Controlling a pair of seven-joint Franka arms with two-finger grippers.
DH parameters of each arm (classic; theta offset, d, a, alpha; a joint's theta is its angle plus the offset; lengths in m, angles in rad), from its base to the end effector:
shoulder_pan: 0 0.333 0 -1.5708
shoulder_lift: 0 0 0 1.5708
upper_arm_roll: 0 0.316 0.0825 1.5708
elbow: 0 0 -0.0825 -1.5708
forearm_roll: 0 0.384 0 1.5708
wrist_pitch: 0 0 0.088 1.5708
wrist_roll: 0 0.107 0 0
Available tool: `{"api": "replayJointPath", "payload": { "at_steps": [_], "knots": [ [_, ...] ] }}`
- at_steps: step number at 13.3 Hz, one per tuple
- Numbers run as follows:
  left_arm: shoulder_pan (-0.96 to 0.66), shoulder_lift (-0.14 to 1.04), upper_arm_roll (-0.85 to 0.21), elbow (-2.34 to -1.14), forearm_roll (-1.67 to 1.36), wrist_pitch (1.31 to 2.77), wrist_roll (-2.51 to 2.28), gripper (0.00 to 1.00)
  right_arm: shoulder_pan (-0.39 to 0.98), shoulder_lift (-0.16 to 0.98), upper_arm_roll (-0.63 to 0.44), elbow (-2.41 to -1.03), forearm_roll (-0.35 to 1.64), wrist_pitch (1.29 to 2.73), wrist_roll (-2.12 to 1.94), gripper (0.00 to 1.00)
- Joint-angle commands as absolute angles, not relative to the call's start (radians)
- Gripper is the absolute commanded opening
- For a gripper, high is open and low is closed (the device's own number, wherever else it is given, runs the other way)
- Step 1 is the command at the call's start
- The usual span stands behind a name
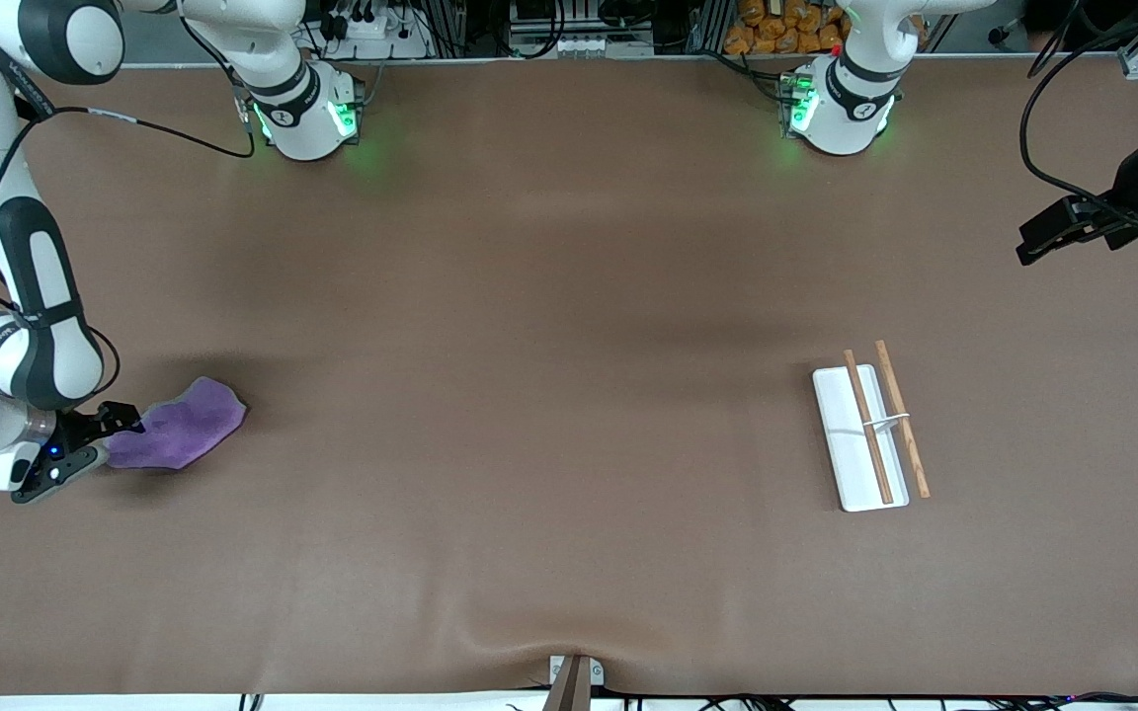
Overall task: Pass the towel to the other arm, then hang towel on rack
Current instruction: 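Reach the right gripper down to the purple towel and grasp it, then lift the purple towel off the table with the right gripper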
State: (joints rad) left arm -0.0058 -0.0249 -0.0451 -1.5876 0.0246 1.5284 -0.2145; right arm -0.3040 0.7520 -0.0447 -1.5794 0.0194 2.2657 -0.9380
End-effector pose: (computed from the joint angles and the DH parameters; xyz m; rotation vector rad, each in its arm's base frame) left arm 0.5416 -0.0252 0.6266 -3.1007 -0.2552 0.0476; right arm 0.6519 -0.2322 0.1903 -2.9809 -0.9016 0.0962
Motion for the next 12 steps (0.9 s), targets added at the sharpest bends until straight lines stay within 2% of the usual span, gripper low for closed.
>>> {"api": "replayJointPath", "payload": {
  "at_steps": [1,3,4,5,9,10,12],
  "knots": [
    [0.002,-0.031,-0.046,-1.582,0.008,1.525,-0.201,1.0,-0.325,0.775,-0.031,-1.559,0.052,2.267,-0.966,1.0],
    [0.0,-0.029,-0.046,-1.583,0.008,1.525,-0.201,1.0,-0.328,0.781,-0.031,-1.559,0.072,2.267,-0.966,1.0],
    [0.0,-0.029,-0.046,-1.582,0.009,1.526,-0.201,1.0,-0.33,0.785,-0.031,-1.557,0.08,2.267,-0.965,0.95],
    [-0.002,-0.028,-0.046,-1.582,0.009,1.528,-0.201,1.0,-0.33,0.79,-0.031,-1.557,0.096,2.266,-0.963,0.84],
    [-0.003,-0.026,-0.046,-1.583,0.009,1.531,-0.201,1.0,-0.337,0.796,-0.031,-1.557,0.13,2.257,-0.956,0.1],
    [-0.005,-0.02,-0.046,-1.583,0.009,1.532,-0.201,1.0,-0.337,0.798,-0.031,-1.559,0.13,2.255,-0.957,0.0],
    [-0.008,-0.018,-0.046,-1.583,0.009,1.532,-0.202,1.0,-0.339,0.796,-0.031,-1.557,0.13,2.252,-0.959,0.0]
  ]
}}
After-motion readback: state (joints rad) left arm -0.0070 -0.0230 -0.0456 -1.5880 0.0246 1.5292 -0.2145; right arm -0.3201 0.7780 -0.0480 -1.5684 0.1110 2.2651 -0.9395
